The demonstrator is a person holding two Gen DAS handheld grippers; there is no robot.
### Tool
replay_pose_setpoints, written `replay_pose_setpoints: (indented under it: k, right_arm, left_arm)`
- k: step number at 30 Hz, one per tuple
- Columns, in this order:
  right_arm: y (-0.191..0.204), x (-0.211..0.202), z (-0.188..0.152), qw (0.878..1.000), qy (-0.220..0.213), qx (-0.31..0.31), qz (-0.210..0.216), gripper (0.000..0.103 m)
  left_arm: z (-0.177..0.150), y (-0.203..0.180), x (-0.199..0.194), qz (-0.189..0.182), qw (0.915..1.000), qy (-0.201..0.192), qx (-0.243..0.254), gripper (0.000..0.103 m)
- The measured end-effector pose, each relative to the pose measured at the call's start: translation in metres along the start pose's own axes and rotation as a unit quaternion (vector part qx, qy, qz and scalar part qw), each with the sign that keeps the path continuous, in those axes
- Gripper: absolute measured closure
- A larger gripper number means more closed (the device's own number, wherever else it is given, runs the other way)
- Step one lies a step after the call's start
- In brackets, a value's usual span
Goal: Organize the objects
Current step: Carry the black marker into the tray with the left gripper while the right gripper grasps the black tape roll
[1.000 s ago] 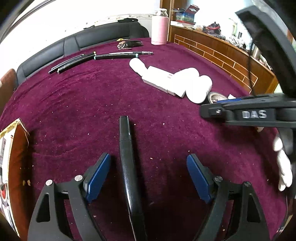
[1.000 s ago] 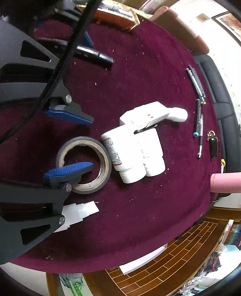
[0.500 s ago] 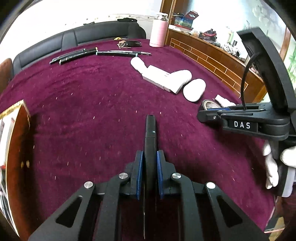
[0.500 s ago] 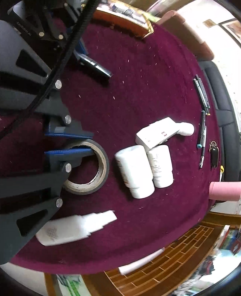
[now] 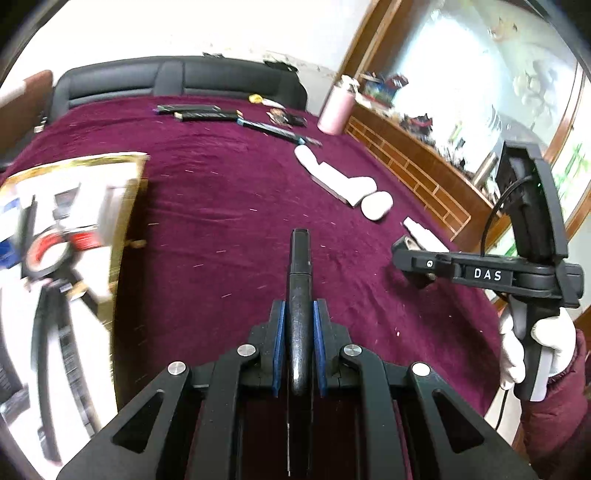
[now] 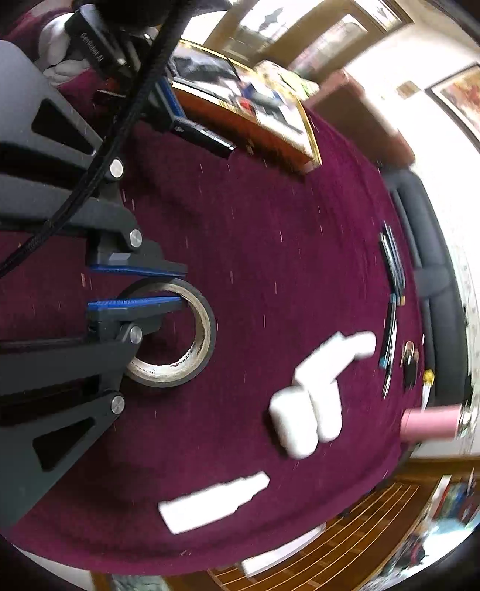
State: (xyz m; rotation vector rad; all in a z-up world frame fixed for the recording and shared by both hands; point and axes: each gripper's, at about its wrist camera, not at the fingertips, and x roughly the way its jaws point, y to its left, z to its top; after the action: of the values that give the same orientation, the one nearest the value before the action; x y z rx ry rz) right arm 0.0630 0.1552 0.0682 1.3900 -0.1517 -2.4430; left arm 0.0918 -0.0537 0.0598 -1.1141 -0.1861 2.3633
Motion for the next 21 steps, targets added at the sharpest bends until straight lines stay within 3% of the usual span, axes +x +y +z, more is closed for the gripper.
replay_pose_setpoints:
  k: [9, 14, 21]
  right_arm:
    - [0.11, 0.017, 0.005, 0.993, 0.016, -0.088, 0.077, 0.095]
    - [0.153, 0.029, 0.002, 0.987, 0.027, -0.12, 0.101, 0.095]
    - [0.187, 0.041, 0.002, 0.982, 0.044, -0.148, 0.112, 0.094]
  left_arm:
    - [-0.013, 0.099, -0.076, 0.086, 0.9924, -0.047, -0.073, 0.091]
    - [-0.008, 0.152, -0.072, 0.125, 0.9853, -0.038, -0.11, 0.091]
    - [-0.005, 0.187, -0.051, 0.154, 0.9797, -0.014, -0.128, 0.091]
